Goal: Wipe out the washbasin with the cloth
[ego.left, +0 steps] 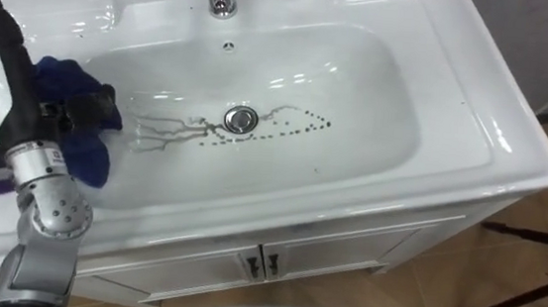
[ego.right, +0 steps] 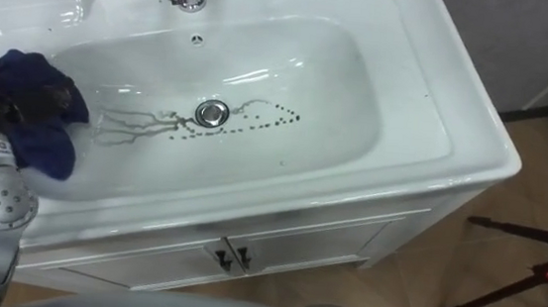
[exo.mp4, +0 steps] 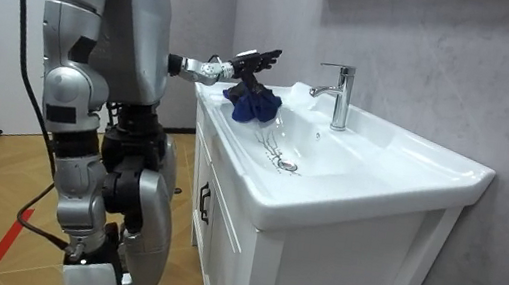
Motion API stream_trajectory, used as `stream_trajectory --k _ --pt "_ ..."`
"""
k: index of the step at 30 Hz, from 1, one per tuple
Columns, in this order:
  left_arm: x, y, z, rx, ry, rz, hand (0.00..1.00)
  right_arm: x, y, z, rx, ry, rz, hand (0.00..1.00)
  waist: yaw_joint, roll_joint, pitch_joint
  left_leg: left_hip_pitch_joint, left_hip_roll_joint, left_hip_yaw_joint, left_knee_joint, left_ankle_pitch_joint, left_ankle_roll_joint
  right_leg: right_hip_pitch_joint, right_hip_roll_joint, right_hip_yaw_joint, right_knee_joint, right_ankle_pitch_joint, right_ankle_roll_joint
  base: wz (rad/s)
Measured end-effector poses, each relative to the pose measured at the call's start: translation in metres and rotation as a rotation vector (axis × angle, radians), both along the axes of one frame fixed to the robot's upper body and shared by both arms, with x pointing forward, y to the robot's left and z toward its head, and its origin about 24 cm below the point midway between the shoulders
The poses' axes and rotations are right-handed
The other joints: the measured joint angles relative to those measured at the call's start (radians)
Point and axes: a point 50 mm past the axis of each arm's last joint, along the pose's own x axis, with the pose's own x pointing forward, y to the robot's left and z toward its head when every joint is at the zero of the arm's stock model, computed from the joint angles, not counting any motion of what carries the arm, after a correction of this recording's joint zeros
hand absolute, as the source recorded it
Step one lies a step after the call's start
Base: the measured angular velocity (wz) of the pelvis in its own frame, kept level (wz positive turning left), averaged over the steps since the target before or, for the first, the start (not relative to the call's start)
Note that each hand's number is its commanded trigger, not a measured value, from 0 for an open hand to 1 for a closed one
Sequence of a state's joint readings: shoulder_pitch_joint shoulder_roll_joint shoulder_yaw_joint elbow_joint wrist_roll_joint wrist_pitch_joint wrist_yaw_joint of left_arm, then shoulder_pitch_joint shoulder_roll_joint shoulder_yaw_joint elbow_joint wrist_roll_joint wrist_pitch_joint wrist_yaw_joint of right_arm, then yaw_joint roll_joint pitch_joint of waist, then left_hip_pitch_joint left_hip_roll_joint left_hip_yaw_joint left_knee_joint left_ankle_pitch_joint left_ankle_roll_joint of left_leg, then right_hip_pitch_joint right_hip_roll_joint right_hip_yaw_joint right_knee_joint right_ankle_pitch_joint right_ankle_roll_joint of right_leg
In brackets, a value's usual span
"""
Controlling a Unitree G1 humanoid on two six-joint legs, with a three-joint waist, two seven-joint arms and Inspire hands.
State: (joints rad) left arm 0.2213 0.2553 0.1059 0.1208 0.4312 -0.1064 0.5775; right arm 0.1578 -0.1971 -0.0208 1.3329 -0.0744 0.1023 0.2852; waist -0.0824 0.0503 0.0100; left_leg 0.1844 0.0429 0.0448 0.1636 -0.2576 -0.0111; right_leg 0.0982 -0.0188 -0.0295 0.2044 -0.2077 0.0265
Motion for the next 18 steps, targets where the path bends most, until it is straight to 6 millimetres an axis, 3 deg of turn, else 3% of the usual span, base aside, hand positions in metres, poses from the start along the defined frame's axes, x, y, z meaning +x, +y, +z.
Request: stream_trajectory --k 4,12,18 --pt "-0.001 -0.002 -0.009 0.036 0.064 -0.003 0.00 -0.001 0.001 0.000 0.005 0.016 0.020 0.00 0.006 0.001 -0.0008 -0.003 0.000 0.001 0.000 0.000 0.000 -0.003 0.000 0.000 0.000 0.002 0.000 0.00" --pt "-0.007 -0.001 -0.016 0.059 0.123 0.017 0.00 -0.004 0.000 0.000 0.001 0.037 0.015 0.00 0.005 0.013 -0.0107 -0.007 0.001 0.002 0.000 0.000 0.000 -0.007 0.000 0.000 -0.001 0.006 0.000 0.00" --pt "-0.008 0.000 -0.016 0.081 0.133 0.026 0.00 -0.005 0.000 0.000 -0.002 0.045 0.013 0.00 0.006 0.017 -0.0108 0.000 0.001 0.004 0.000 0.000 0.000 -0.001 0.000 -0.001 0.000 0.006 0.000 0.00"
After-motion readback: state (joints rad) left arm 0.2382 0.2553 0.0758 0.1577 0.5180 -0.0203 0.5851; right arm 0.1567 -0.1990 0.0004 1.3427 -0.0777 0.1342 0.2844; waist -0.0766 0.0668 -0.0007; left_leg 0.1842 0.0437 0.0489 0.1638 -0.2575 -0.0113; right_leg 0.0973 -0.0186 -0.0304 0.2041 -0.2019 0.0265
